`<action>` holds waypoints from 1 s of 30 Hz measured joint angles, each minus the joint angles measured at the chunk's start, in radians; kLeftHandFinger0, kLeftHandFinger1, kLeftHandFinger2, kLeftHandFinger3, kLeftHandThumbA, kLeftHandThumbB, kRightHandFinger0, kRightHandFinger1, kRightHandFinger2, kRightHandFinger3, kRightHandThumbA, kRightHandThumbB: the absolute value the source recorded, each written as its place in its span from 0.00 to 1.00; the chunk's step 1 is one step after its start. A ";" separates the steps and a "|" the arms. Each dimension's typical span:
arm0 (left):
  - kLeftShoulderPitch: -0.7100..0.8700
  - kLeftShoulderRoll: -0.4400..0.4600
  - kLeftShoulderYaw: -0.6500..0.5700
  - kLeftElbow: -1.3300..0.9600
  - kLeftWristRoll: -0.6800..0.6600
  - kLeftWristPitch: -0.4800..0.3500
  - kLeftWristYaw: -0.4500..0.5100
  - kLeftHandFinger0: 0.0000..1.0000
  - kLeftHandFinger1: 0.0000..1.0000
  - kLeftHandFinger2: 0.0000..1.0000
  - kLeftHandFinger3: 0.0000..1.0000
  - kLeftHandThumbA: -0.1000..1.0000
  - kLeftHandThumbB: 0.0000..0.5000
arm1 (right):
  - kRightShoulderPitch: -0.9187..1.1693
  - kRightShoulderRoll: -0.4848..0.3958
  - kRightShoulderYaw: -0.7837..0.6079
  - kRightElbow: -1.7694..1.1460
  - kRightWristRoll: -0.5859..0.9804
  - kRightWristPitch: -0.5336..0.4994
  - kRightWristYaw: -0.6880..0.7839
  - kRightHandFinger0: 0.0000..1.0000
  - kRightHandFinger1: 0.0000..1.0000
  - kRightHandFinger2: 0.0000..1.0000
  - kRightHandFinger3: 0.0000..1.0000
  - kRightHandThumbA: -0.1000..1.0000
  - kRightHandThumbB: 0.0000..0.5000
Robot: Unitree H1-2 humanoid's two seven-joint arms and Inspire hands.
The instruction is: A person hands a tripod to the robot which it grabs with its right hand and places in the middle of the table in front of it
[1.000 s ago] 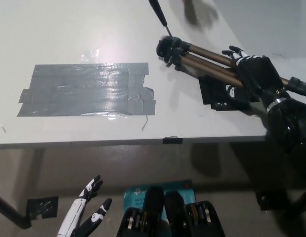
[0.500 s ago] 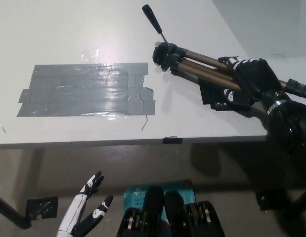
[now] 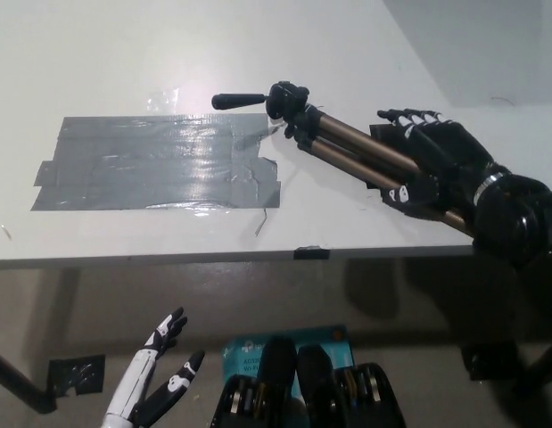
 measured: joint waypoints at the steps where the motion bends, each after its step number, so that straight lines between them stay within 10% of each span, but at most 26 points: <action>1: -0.002 0.000 0.000 0.000 0.000 0.002 0.000 1.00 1.00 1.00 1.00 0.76 0.31 | 0.000 -0.001 -0.021 -0.039 0.029 0.011 0.028 1.00 1.00 1.00 1.00 0.94 1.00; 17: -0.023 0.000 -0.001 0.000 0.000 0.010 0.000 1.00 1.00 1.00 1.00 0.76 0.36 | -0.003 -0.002 -0.351 -0.448 0.317 0.138 0.120 1.00 1.00 1.00 1.00 0.97 1.00; 30: -0.033 0.000 -0.002 0.003 0.000 0.011 0.000 1.00 1.00 1.00 1.00 0.79 0.36 | 0.217 0.060 -0.390 -0.919 0.426 0.196 0.120 1.00 1.00 1.00 1.00 0.98 0.81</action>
